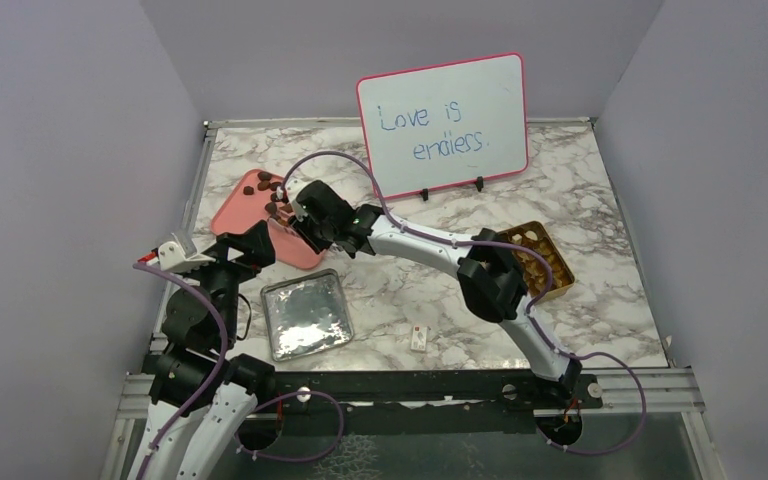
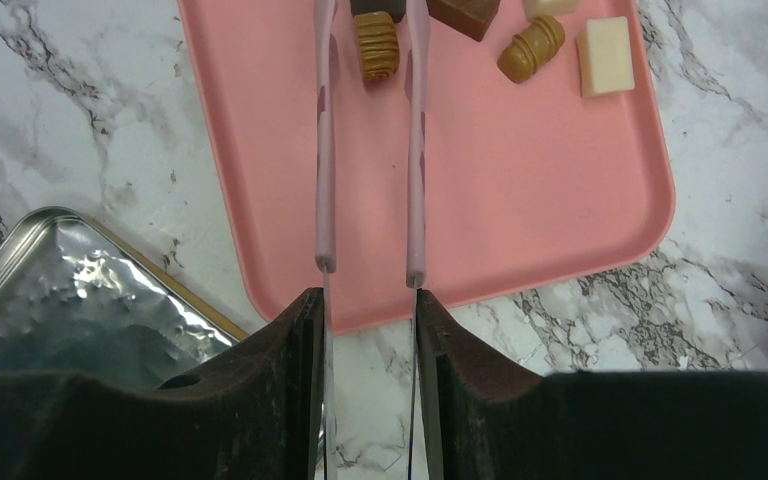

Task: Pack the chocolate
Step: Pick up the fake chocolate from the plate.

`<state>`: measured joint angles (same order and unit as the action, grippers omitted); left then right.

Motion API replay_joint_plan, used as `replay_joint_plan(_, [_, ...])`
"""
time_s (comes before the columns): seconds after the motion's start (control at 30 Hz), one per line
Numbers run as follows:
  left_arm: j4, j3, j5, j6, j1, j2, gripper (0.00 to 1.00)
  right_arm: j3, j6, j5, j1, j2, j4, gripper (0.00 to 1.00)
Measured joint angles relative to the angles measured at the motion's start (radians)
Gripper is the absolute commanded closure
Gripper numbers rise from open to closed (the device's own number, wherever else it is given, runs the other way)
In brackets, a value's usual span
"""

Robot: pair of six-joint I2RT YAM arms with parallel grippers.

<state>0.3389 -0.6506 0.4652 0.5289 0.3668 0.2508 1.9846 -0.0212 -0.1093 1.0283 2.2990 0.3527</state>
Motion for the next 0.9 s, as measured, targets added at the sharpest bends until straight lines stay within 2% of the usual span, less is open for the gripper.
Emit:
replay_joint_plan(0.1, [0.000, 0.000, 0.000, -0.002, 0.000, -0.002, 0.01, 0.022, -0.004, 0.000, 0.000, 0.020, 0.011, 0.62])
replay_joint_plan(0.23, [0.000, 0.000, 0.001, -0.004, 0.000, -0.002, 0.01, 0.034, -0.007, -0.001, 0.000, 0.034, 0.019, 0.71])
replay_joint_plan(0.67, [0.000, 0.000, 0.008, -0.014, 0.000, -0.001, 0.01, 0.022, 0.002, -0.005, 0.000, 0.029, 0.025, 0.76])
replay_joint_plan(0.9, [0.000, 0.000, 0.008, -0.015, 0.000, 0.006, 0.01, -0.133, 0.048, -0.016, 0.000, -0.084, 0.028, 0.76])
